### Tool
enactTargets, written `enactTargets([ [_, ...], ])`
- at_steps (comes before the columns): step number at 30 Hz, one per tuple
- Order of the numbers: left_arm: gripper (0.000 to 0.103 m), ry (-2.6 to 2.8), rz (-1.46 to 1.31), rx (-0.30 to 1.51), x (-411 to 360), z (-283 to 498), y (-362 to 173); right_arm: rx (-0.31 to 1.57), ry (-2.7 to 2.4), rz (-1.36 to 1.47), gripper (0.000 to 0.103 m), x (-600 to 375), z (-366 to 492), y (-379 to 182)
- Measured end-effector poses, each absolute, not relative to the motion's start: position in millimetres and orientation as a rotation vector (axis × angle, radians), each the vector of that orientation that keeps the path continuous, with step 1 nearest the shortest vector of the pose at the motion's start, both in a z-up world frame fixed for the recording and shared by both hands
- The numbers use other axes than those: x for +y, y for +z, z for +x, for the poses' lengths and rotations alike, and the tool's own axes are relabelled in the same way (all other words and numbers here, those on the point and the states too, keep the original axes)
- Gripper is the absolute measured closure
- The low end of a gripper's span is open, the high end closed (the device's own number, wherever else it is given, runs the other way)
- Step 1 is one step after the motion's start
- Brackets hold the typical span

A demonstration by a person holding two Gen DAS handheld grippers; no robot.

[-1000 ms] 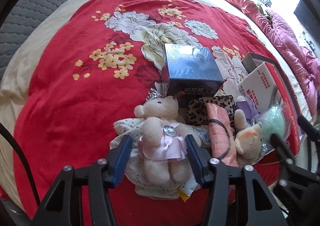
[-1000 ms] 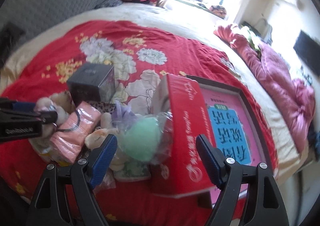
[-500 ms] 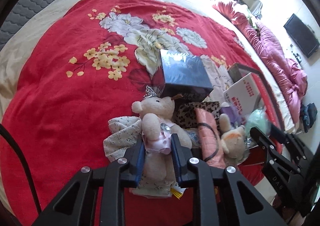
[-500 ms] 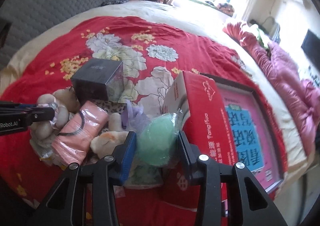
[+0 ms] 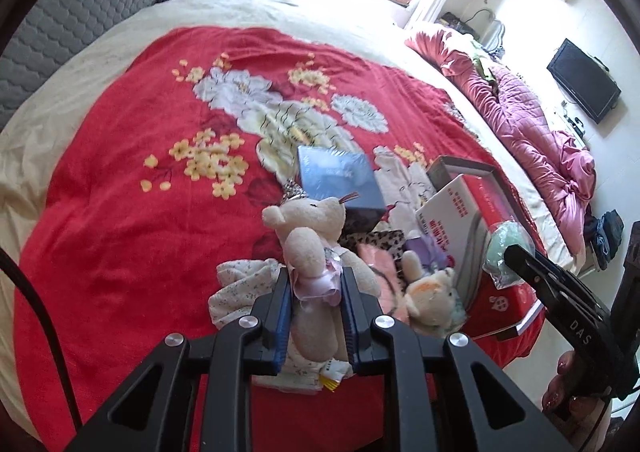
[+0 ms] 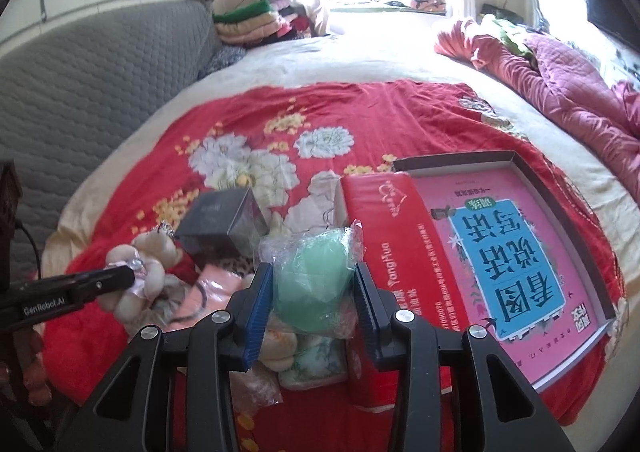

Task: Organize soft objects
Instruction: 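Close left gripper on the pink-dressed bear while right gripper closes on the green sponge bag, then carry the bear with left gripper while right gripper lowers the sponge into the pink tray and opens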

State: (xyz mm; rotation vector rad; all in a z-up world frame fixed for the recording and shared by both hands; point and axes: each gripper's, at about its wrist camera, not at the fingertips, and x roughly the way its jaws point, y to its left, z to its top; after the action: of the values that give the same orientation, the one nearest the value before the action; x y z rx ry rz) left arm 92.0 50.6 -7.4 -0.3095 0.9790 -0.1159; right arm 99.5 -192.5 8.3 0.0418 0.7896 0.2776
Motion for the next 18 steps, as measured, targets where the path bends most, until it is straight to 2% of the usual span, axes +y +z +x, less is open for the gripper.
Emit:
enactTargets([
  [11,0.081,-0.182,-0.271,0.916,18.0,80.7,35.2,0.747,0.210,0.202,0.062,-245.4,87.7,32.9],
  [18,0.081,-0.269,-0.205,0.895,-35.9,89.3,58.2,0.724,0.135,0.337,0.062,-294.9,83.5,41.2],
])
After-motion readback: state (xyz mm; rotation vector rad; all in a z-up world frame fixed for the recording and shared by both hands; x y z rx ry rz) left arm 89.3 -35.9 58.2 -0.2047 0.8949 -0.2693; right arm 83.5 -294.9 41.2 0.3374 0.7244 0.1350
